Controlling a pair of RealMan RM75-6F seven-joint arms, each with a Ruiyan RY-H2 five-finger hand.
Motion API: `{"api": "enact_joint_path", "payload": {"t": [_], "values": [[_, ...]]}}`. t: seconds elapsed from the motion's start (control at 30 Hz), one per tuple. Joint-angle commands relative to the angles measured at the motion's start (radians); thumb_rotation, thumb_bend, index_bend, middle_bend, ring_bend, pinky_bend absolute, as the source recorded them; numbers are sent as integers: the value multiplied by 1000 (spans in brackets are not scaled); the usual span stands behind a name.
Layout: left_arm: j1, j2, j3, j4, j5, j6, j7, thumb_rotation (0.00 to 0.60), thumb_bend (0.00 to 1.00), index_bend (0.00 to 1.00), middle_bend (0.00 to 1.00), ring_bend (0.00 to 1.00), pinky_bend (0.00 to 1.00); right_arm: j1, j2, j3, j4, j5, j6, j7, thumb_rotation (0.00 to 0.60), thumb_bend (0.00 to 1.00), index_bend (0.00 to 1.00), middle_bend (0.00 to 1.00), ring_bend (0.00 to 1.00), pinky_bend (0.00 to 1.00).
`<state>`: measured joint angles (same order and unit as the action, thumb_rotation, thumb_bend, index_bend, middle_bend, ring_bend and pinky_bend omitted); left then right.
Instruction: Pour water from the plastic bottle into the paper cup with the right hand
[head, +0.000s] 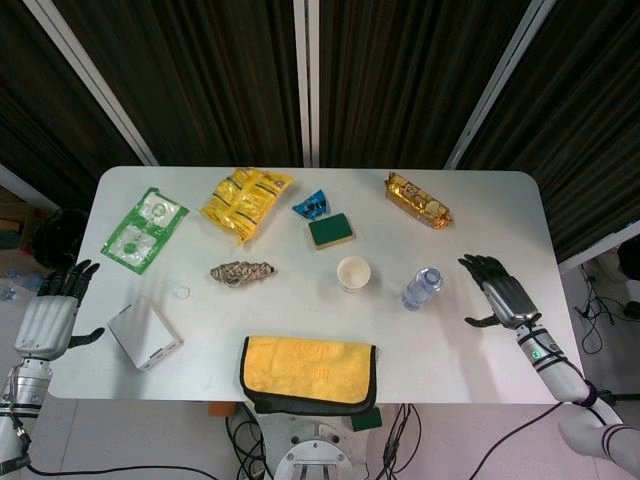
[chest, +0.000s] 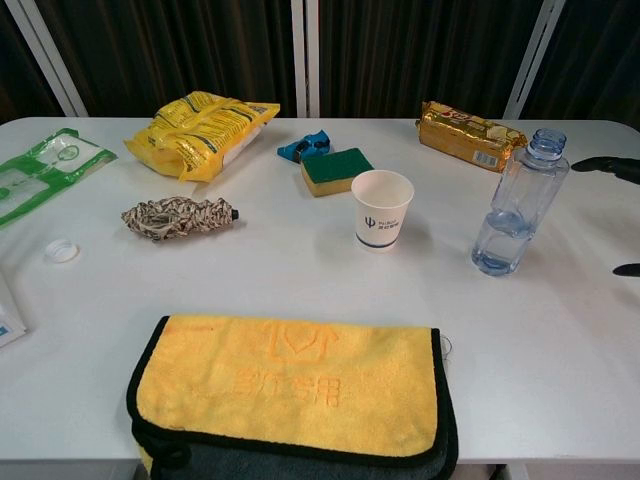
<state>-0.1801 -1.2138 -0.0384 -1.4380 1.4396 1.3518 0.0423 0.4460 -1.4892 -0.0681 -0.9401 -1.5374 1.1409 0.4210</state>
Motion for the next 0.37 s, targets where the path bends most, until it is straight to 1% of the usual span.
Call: {"api": "enact_joint_path", "payload": {"t": [0.03, 0.2, 0.37], "values": [[1, 1, 0, -1, 3, 4, 0, 600, 87, 83, 69, 22, 130, -179, 186, 24, -258, 112, 180, -320, 600, 26, 0, 0, 0, 0], [6, -8, 0, 7, 25, 32, -13, 600, 87, 82, 68, 22, 130, -286, 157, 25, -226, 92, 348, -340, 600, 27, 0, 0, 0, 0], [11, -13, 2, 12, 45, 59, -8, 600, 87, 77, 69, 22, 130, -321, 156, 35, -221, 76, 403, -375, 600, 54, 0, 0, 0, 0]]}}
